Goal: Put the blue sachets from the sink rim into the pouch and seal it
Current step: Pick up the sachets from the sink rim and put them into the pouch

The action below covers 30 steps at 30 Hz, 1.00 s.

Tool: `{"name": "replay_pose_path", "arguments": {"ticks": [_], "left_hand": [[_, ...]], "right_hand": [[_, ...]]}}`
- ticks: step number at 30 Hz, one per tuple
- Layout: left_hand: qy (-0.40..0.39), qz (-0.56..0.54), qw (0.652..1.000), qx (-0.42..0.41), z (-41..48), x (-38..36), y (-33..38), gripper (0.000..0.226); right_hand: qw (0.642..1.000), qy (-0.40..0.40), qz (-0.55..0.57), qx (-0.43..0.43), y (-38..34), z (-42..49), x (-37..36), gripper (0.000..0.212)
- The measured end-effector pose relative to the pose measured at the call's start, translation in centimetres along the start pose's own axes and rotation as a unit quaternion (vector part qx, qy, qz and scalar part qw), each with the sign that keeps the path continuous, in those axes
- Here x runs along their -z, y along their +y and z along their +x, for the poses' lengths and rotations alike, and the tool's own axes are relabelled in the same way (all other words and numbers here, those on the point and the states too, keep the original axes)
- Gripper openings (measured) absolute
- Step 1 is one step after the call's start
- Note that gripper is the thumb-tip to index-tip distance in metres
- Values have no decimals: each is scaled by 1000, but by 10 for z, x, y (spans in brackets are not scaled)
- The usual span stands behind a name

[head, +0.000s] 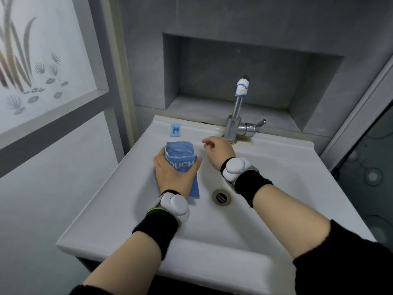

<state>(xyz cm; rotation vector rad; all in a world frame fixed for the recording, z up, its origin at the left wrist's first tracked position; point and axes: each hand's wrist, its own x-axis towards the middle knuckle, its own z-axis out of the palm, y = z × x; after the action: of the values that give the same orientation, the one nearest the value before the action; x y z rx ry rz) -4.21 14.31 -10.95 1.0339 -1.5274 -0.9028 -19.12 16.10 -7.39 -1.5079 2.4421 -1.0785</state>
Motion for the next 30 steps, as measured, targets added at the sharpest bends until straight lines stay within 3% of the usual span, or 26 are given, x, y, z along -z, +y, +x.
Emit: {"name": "replay_pose_path", "arguments": {"ticks": [13,22,30], "left_hand": [[63,-45,994,76,7,4,-3,103],[82,-66,991,81,8,4,-1,103],[75,-44,993,84,7,4,-2,102]], "right_hand": [[959,-172,-166,152,-16,48,-31,59],[941,-219,-205,160,-30,67,-48,71],[910,-207,-297,204,-29,79,-48,63]]}}
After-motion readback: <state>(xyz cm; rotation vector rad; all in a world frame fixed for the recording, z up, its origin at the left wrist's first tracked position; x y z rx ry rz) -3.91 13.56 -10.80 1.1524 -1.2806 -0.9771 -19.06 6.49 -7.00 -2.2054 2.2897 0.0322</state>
